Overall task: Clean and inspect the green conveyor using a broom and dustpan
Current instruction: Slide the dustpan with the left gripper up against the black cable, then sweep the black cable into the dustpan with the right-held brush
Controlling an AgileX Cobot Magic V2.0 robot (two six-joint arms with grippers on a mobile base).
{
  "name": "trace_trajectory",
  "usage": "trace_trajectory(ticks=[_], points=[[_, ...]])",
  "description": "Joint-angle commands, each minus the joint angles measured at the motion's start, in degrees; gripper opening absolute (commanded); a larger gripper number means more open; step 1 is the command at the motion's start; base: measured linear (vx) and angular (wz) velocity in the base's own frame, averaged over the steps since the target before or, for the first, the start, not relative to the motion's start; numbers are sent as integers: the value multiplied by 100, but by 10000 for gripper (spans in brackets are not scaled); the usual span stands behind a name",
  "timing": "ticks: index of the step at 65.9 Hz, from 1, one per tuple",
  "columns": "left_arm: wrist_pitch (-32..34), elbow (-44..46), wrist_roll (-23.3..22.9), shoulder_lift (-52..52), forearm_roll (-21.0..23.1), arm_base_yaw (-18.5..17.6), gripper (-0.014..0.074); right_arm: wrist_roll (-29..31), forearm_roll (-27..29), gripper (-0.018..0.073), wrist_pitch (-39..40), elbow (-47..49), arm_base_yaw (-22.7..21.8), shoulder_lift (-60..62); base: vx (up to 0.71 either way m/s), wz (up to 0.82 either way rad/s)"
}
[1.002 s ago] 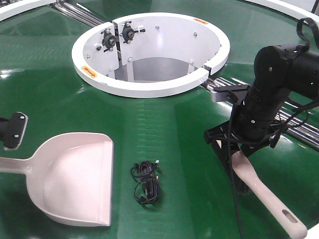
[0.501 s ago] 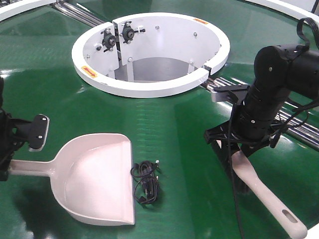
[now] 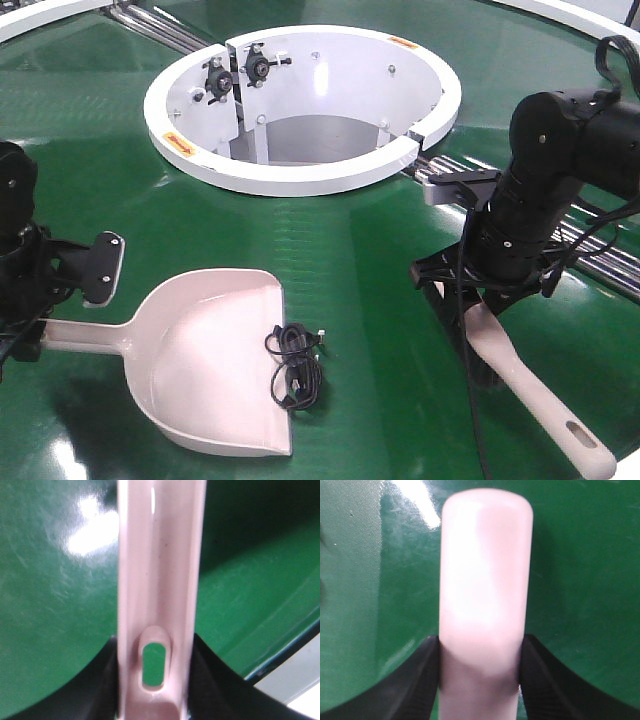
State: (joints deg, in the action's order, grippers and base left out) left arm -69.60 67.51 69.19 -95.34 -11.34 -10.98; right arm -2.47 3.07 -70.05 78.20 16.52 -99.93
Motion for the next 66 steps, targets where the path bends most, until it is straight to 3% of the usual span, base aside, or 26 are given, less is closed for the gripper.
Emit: trace_trajectory(ticks=[1,17,66], points=[[-134,157,79,154,73,-138,-24,0,3,-10,18,156,-10,282,0,0],[6,157,264,154,80,-246,-24,6,3,-10,18,156,-10,282,0,0],[0,157,264,154,140,-246,-24,-3,3,-10,5,156,-10,282,0,0]])
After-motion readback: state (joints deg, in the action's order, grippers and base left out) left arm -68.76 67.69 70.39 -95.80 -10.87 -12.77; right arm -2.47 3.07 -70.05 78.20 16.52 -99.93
